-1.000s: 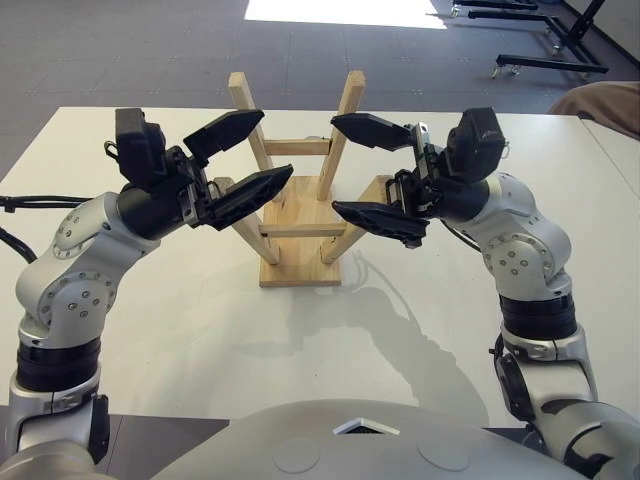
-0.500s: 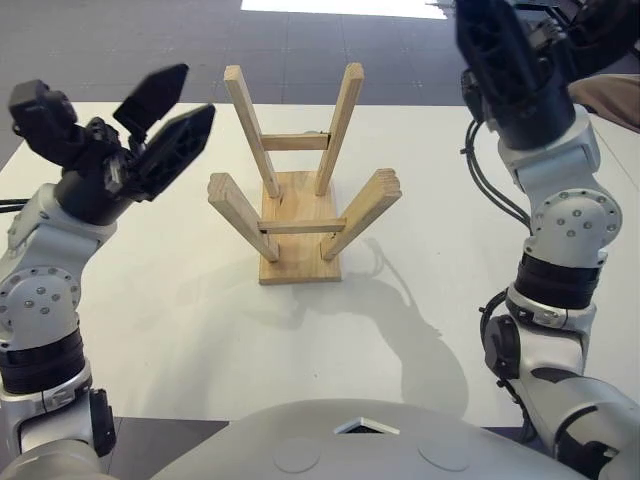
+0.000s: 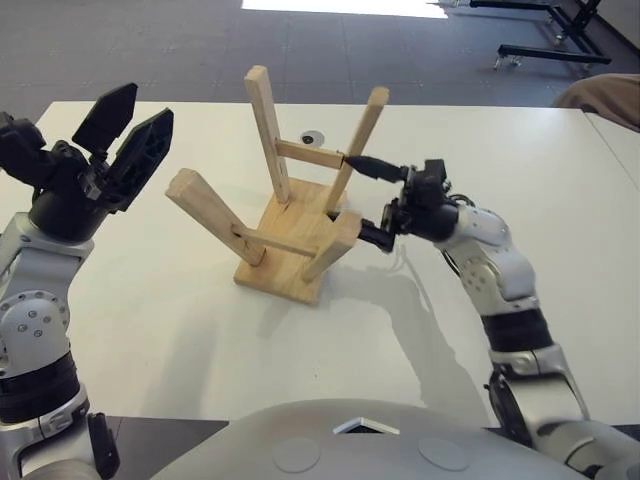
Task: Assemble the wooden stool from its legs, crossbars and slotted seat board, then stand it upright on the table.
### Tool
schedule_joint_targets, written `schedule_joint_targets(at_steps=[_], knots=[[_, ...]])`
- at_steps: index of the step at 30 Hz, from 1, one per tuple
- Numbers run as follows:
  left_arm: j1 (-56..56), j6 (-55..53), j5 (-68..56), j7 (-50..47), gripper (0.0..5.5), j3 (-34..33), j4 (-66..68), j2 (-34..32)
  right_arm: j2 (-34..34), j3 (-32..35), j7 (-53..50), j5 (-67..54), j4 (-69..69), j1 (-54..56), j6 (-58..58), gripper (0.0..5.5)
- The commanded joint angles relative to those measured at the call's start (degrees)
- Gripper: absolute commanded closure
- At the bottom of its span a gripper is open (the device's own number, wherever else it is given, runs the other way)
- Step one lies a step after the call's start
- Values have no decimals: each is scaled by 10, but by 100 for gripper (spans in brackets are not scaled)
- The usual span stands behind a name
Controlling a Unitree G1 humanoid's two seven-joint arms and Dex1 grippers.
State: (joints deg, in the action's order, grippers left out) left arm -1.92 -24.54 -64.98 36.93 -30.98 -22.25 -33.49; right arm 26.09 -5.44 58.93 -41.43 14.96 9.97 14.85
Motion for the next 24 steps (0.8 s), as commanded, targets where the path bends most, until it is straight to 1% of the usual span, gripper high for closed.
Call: schedule_joint_targets(at_steps=[1, 2, 4, 6, 8, 10, 13, 17, 21, 24], knots=[[30, -6, -8, 15, 86, -104, 57, -51, 42, 18, -15, -36, 105, -29, 60, 46], [32, -6, -3, 19, 86, -110, 64, -55, 45, 28, -21, -37, 110, -23, 63, 46], [33, -4, 6, 21, 86, -101, 61, -48, 47, 68, -40, -60, 95, 10, 71, 46], [41, 2, 13, 23, 86, -88, 47, -30, 46, 106, -51, -52, 8, 67, 60, 46], [44, 9, 25, 31, 86, -65, 40, -13, 49, 119, -42, -26, -94, 115, 42, 46], [40, 11, 31, 43, 86, -36, 32, 2, 47, 117, -22, 4, -194, 159, 24, 46], [25, 17, 44, 57, 86, 0, 30, 16, 26, 113, 15, 21, -315, 213, 18, 46], [9, 22, 63, 68, 86, 33, 39, 26, -28, 86, 76, 69, -472, 294, -29, 46], [-9, 16, 67, 72, 86, 52, 40, 26, -71, 65, 126, 114, -558, 348, -80, 46], [-23, 13, 71, 70, 86, 61, 43, 23, -77, 45, 178, 139, -561, 350, -103, 46]])
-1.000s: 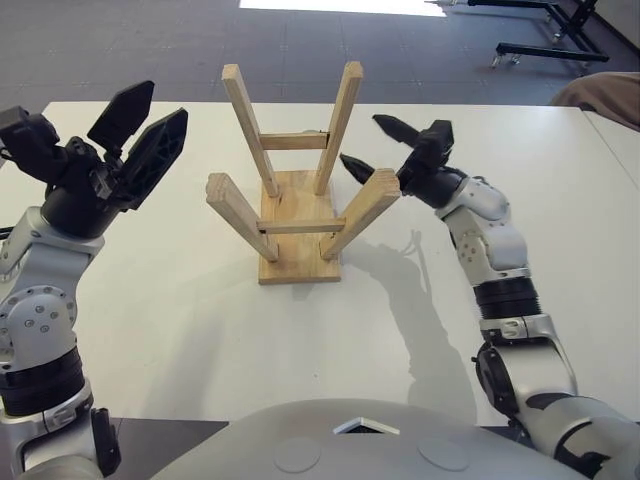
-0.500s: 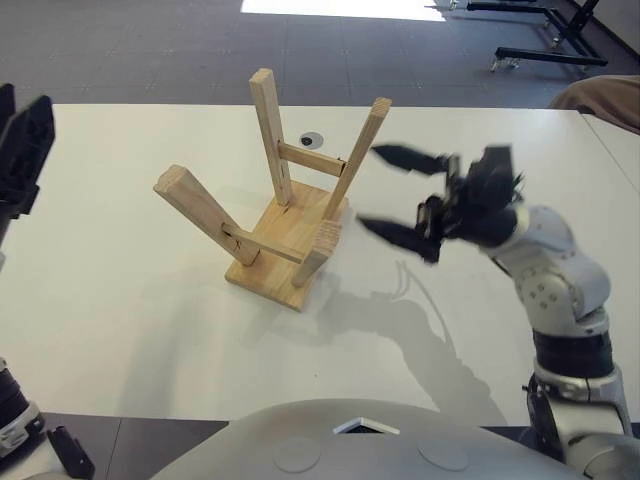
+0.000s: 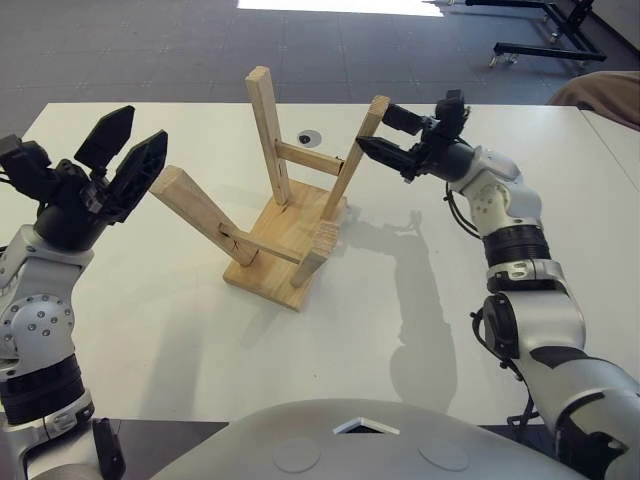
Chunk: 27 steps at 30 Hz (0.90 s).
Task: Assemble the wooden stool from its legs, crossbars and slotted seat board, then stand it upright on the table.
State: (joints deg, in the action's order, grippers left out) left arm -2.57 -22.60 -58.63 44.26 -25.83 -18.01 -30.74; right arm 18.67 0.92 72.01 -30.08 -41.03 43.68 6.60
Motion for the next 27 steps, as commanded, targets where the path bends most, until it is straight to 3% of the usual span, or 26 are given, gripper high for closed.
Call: schedule_joint_targets(at_steps=[1, 6, 15, 23, 27], knots=[[-21, -7, 9, -3, 86, 12, 3, -6, 3, -28, 65, 35, 11, 3, -25, 46], [-28, -10, 18, -8, 86, 5, 13, -14, 47, -66, 121, 54, 159, -93, -10, 46], [-8, 0, 33, -30, 86, -70, 41, -35, 120, -56, 6, -46, 642, -363, 156, 46], [52, 34, 100, 44, 86, -83, 60, -74, 184, -72, -15, -37, 732, -418, 166, 46], [84, 91, 171, 132, 86, -87, 111, -123, 185, 1, -54, -103, 697, -353, 194, 46]])
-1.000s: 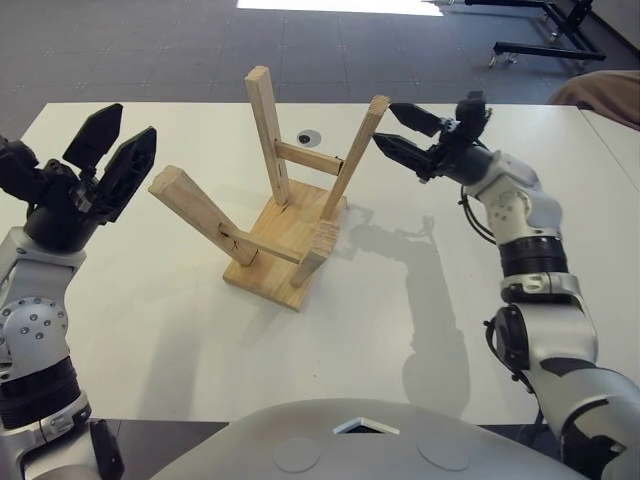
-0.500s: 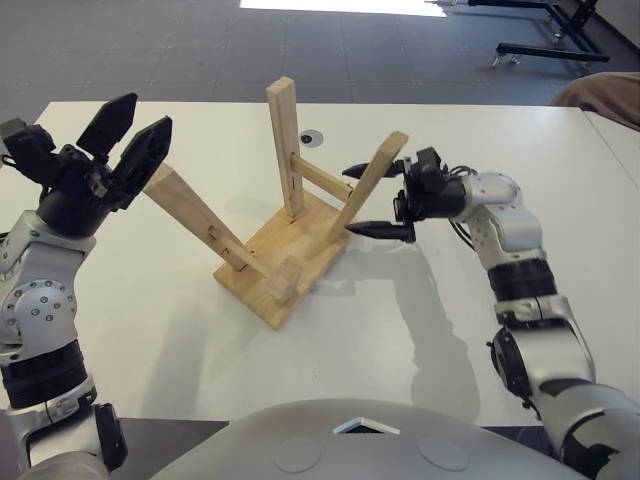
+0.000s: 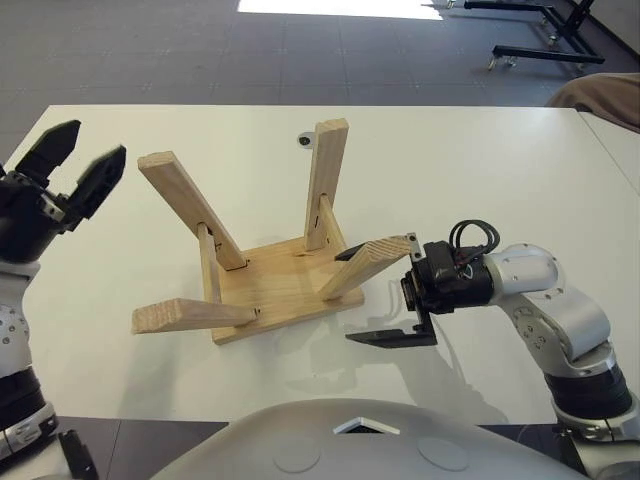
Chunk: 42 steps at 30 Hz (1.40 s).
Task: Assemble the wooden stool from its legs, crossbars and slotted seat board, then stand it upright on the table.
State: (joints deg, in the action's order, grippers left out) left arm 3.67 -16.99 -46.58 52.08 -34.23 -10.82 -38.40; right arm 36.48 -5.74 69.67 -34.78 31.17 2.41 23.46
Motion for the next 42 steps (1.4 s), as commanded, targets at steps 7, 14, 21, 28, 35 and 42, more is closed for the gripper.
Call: schedule_joint_targets(at_steps=[7, 14, 21, 28, 35, 42], knots=[[103, 26, 41, 145, 86, -36, 6, -79, 63, 96, -1, -33, -123, 57, 9, 46], [235, 3, 69, 198, 86, -24, -77, -87, 61, 59, 33, 12, -143, -40, -41, 46], [267, -22, 99, 174, 86, 115, -158, -59, 21, -5, 56, 80, -263, 18, -110, 46], [298, -18, 124, 159, 86, 177, -199, -60, -3, -38, 75, 116, -317, 60, -158, 46], [292, -12, 161, 136, 86, 207, -207, -60, -13, -45, 77, 121, -321, 71, -169, 46], [253, -38, 154, 71, 86, 272, -218, -20, -32, -68, 84, 144, -355, 96, -195, 46]])
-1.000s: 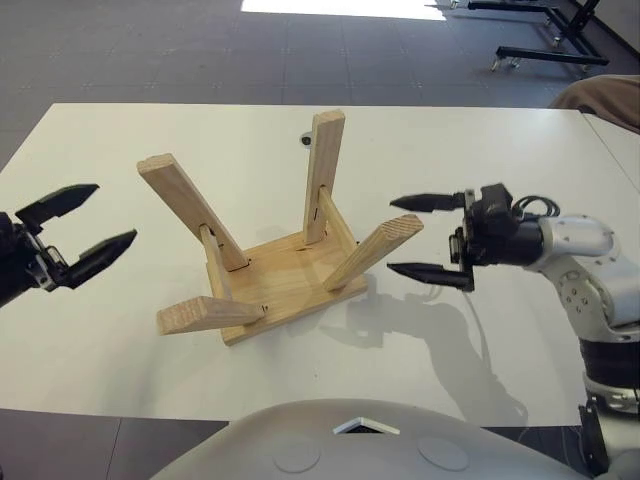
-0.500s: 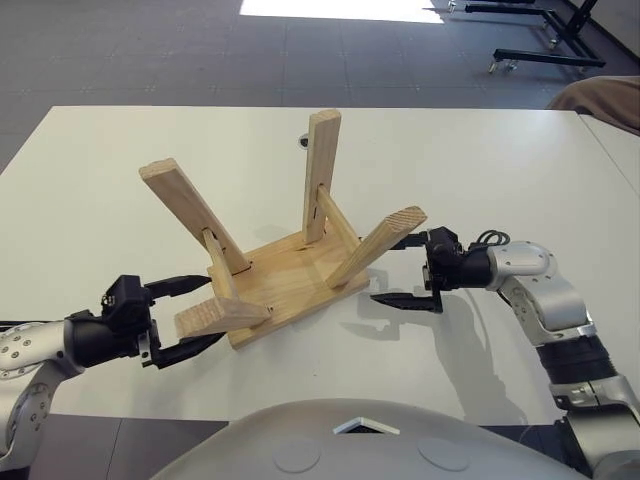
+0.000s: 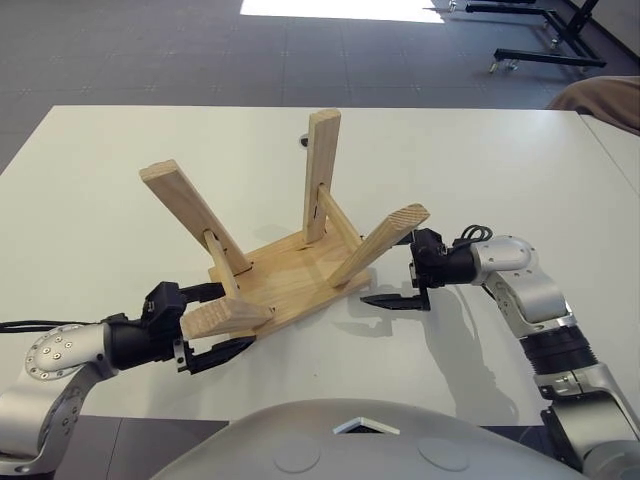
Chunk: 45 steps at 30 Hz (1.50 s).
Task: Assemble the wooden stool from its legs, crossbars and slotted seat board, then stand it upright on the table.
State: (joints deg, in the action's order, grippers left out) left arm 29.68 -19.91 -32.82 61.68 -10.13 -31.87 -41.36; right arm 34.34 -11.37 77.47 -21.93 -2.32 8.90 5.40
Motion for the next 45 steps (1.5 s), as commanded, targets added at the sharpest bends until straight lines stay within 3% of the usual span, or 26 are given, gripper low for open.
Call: schedule_joint_targets(at_steps=[1, 4, 20, 23, 28, 33, 40, 45], knots=[[-8, -11, 17, -30, 86, 40, -8, 11, -14, -13, 8, 16, -25, 35, -17, 46], [-9, -12, 22, -37, 120, 56, -3, 8, -22, -19, 15, 18, -36, 41, -27, 79], [-49, 17, 43, -12, 377, 66, 54, -10, -46, -47, 29, 36, -52, 39, -65, 383], [-54, 15, 33, -2, 384, 68, 53, -9, -45, -40, 30, 14, -20, 31, -41, 425], [-52, -47, -59, 34, 396, 51, 15, -32, -4, -30, 36, -50, 87, -3, 73, 435], [-61, -184, -220, 49, 414, 23, -22, -77, 63, -7, -7, -167, 213, -35, 289, 443], [-94, -285, -328, -21, 423, 28, -8, -55, 105, 25, -108, -299, 229, 5, 573, 445], [-162, -311, -336, -54, 423, 32, 50, -41, 102, 35, -146, -335, 196, 47, 664, 445]])
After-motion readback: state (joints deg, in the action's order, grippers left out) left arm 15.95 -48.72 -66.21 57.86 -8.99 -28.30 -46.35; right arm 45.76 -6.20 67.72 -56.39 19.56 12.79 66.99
